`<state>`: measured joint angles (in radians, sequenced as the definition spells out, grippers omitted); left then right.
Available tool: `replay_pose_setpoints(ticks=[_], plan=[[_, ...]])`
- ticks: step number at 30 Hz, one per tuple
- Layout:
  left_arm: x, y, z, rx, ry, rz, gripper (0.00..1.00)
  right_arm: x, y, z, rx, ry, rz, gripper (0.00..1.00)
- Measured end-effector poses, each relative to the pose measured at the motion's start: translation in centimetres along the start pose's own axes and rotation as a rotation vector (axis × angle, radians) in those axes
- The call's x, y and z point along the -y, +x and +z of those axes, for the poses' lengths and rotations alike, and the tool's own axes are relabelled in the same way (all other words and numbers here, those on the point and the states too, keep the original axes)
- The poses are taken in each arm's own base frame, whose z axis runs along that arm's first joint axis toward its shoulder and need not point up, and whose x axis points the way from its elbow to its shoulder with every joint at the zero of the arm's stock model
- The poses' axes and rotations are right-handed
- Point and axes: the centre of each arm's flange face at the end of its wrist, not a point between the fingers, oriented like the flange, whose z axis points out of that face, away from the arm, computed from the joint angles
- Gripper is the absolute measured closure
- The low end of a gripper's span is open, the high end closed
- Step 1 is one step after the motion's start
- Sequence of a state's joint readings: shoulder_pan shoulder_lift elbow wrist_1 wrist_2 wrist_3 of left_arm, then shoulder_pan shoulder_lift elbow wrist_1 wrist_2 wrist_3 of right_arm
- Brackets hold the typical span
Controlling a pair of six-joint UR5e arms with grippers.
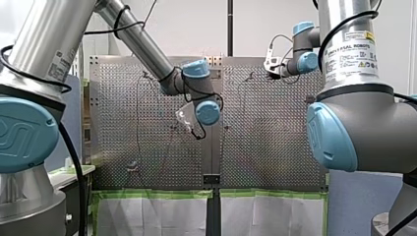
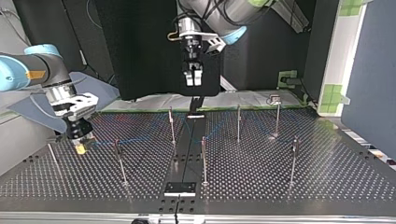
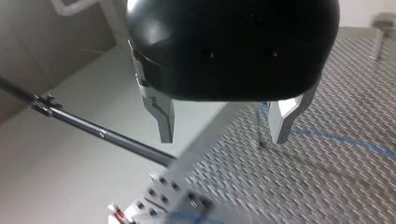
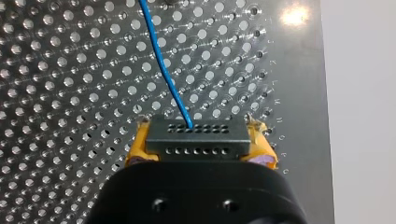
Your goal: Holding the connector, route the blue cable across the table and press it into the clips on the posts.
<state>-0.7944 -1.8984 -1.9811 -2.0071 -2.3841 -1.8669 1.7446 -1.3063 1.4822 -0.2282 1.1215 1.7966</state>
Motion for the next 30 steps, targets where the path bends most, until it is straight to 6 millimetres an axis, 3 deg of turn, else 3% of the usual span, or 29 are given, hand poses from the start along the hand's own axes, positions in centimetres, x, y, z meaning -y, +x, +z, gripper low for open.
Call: replay_pose_setpoints(ticks=[8,16,30], plan=[[-3.3,1.8,-2.4,-0.019,-0.007,0.022,0.0,0.0,0.0,0.0,0.001,0.0,0.001,1.0],[-5.5,2.2,-5.0,-0.042,-0.003,0.038,0.0,0.0,0.0,0.0,0.001,0.0,0.001,1.0],[-12.1,2.1,-8.0,-0.106,-0.074,0.147,0.0,-0.2,0.0,0.0,-0.002,-0.003,0.003,1.0]])
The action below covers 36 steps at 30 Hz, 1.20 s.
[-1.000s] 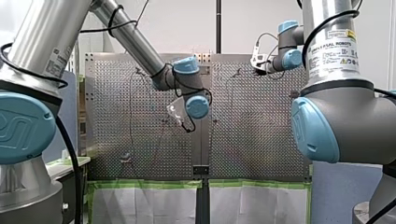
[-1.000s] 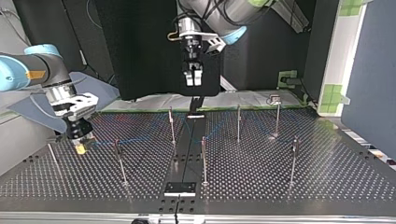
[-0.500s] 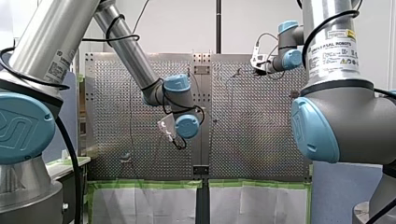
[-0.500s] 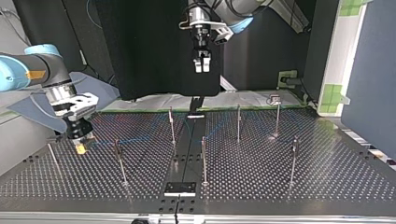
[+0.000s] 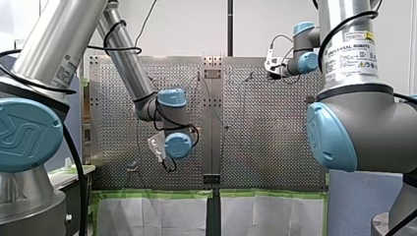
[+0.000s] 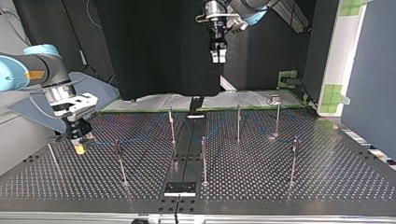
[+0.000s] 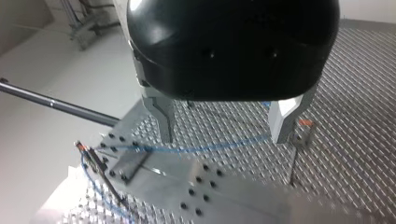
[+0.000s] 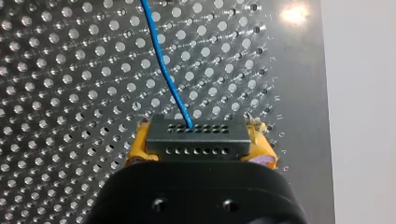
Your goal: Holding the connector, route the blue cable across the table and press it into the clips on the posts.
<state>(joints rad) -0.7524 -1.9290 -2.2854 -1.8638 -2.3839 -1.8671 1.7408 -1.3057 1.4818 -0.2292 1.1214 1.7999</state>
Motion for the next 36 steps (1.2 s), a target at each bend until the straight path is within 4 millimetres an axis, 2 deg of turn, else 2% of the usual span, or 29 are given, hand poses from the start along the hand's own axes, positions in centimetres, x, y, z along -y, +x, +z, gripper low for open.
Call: replay_pose_setpoints(ticks=[5,9,36], plan=[[-2.5,0.1,-0.3,-0.012,-0.041,0.035,0.0,0.2,0.0,0.0,0.002,0.003,-0.002,1.0],[-3.8,0.1,-0.8,-0.024,-0.056,0.052,0.0,0.3,-0.1,0.0,0.003,0.005,-0.002,1.0],[-4.1,0.1,-1.0,-0.027,-0.06,0.057,0.0,0.4,-0.1,0.0,0.003,0.005,-0.002,1.0]])
